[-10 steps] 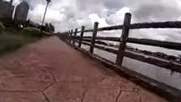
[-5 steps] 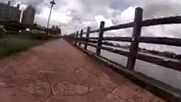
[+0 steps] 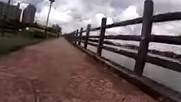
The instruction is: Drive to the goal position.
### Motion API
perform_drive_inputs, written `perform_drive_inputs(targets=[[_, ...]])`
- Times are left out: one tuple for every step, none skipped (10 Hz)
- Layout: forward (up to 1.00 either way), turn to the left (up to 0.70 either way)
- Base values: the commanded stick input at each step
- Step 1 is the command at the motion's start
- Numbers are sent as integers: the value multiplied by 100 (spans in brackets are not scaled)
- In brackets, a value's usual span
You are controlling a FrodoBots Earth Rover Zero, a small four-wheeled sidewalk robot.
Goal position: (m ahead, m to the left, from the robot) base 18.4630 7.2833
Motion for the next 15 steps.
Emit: perform_drive_inputs(targets=[[70,9],[70,19],[70,29],[70,35],[70,35],[70,35],[70,35],[70,35],[70,35],[70,5],[70,0],[70,0],[70,0],[70,0],[70,0]])
